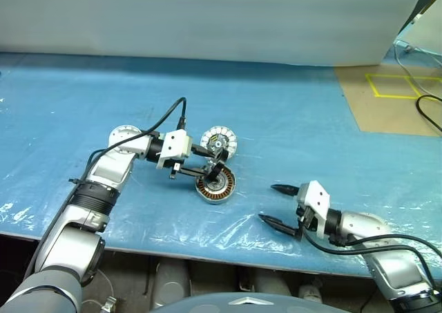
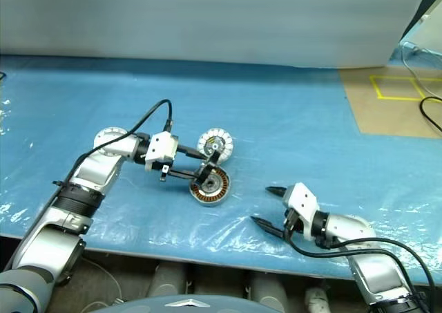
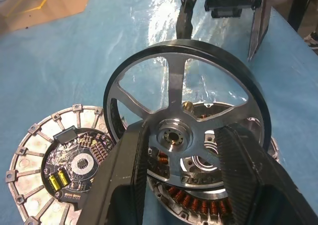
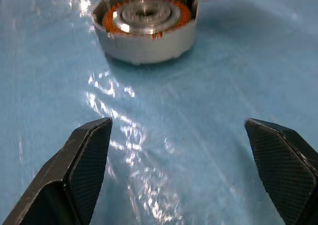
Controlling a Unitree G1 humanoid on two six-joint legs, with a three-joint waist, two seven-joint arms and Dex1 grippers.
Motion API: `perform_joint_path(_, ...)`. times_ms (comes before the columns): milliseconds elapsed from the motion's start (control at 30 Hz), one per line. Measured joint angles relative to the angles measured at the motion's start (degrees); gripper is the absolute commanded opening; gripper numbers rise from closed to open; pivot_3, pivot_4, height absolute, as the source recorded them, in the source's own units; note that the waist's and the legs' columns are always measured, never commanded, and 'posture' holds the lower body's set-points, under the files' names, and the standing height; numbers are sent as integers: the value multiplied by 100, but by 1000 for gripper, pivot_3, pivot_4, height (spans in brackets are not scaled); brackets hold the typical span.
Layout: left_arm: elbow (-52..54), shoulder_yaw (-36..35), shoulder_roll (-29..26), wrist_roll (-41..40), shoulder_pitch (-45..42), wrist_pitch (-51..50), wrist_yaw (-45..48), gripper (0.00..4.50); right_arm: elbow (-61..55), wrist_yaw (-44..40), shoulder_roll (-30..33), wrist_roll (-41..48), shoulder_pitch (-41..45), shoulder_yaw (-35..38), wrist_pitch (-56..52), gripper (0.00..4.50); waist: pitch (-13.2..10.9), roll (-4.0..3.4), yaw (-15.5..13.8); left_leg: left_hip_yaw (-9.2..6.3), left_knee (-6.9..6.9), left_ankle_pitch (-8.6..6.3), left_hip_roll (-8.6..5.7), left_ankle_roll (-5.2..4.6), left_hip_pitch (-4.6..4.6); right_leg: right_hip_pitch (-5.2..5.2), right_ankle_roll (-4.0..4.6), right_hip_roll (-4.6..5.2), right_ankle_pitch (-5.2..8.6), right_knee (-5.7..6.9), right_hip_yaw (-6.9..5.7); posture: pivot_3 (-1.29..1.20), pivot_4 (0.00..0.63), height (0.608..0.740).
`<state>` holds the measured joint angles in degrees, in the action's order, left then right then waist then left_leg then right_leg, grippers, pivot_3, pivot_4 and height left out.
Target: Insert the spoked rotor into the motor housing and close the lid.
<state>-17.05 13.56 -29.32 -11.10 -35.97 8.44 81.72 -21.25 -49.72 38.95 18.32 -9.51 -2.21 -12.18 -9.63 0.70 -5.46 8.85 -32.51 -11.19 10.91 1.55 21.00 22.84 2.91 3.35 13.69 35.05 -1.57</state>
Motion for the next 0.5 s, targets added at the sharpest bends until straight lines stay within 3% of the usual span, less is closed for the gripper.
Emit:
perform_joint_path(233,42,-24,-167,-141,52,-11,176,1768,-1262,237,366,683,433,505,-1210,4500,0,-2,-9,0,7,3,0,6,-1,0,0,-1,0,-3,0,0,150,740)
perform_joint_path(500,113,-68,-269,-160,318,-2,177,1768,-1164,117,320,468,47,170,-1051,4500,1,-3,-8,0,9,4,-2,8,10,5,-1,1,0,-15,-1,0,150,740)
